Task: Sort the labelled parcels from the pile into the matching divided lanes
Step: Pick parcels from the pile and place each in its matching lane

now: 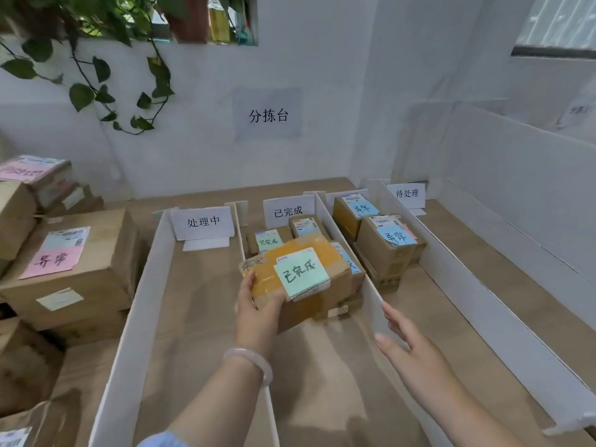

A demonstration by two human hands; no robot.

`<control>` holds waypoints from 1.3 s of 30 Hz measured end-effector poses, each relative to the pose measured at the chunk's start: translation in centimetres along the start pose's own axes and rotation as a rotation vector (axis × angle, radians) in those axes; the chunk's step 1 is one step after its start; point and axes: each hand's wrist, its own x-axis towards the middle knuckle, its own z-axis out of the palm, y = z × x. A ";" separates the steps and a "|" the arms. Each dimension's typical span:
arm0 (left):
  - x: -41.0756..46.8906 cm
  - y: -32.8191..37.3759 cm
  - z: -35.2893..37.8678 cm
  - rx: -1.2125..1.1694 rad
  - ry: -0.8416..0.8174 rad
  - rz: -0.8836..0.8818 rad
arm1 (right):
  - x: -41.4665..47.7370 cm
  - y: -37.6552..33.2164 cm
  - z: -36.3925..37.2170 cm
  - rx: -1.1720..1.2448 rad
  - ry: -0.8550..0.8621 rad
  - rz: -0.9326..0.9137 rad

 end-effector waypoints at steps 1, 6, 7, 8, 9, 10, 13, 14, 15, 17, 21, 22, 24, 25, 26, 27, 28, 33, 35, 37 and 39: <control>1.3 0.4 0.6 -0.001 0.029 0.016 | 1.0 -0.3 0.4 0.004 0.001 -0.004; 6.7 0.7 3.8 0.017 0.100 0.018 | 4.8 -0.9 1.7 -0.001 -0.004 -0.007; 7.5 0.6 4.4 0.000 0.113 0.009 | 5.3 -0.8 1.9 -0.005 -0.008 -0.005; 8.2 0.5 5.0 -0.017 0.126 -0.001 | 5.8 -0.8 2.1 -0.006 -0.010 -0.001; 8.9 0.3 5.6 -0.032 0.141 -0.014 | 6.3 -0.8 2.3 -0.007 -0.010 0.003; 9.5 -0.1 6.1 -0.034 0.149 -0.028 | 6.8 -0.8 2.6 -0.005 -0.008 0.010; 10.2 -1.7 6.8 0.037 0.066 -0.056 | 7.7 -0.7 3.2 0.004 -0.005 0.017; 10.3 -2.4 6.8 0.065 0.003 -0.038 | 7.8 -0.6 3.4 -0.003 -0.009 0.014; 10.3 -3.1 6.5 0.107 -0.061 -0.001 | 8.0 -0.5 3.5 -0.014 -0.013 0.010; 10.7 -4.1 5.8 0.233 -0.155 0.102 | 8.3 -0.2 3.8 -0.029 -0.011 0.012; 12.3 -4.3 4.1 0.582 -0.055 0.376 | 9.3 0.4 4.6 -0.062 -0.021 0.018; 13.0 -4.1 3.7 0.666 -0.017 0.466 | 9.5 0.6 4.8 -0.083 -0.039 0.014; 14.6 -3.4 3.2 0.879 -0.052 0.567 | 9.9 0.8 5.2 -0.128 -0.065 -0.007; 15.4 -3.0 3.1 1.016 -0.118 0.566 | 10.1 0.8 5.3 -0.146 -0.075 -0.017; 16.3 -2.8 3.1 1.147 -0.197 0.547 | 10.3 0.6 5.3 -0.161 -0.084 -0.025; 16.9 -2.6 3.3 1.249 -0.273 0.525 | 10.4 0.4 5.4 -0.178 -0.092 -0.029; 17.2 -2.6 3.5 1.308 -0.325 0.506 | 10.5 0.3 5.4 -0.200 -0.101 -0.034; 15.5 -2.9 4.7 1.371 -0.286 0.466 | 10.3 -0.1 5.2 -0.333 -0.140 -0.085; 14.9 -2.6 4.7 1.395 -0.302 0.441 | 9.9 -0.2 5.1 -0.359 -0.142 -0.107; 14.3 -2.1 4.3 1.401 -0.319 0.441 | 9.2 -0.4 5.0 -0.396 -0.138 -0.136; 12.9 -1.5 3.3 1.393 -0.301 0.476 | 8.4 -0.5 4.8 -0.443 -0.142 -0.172</control>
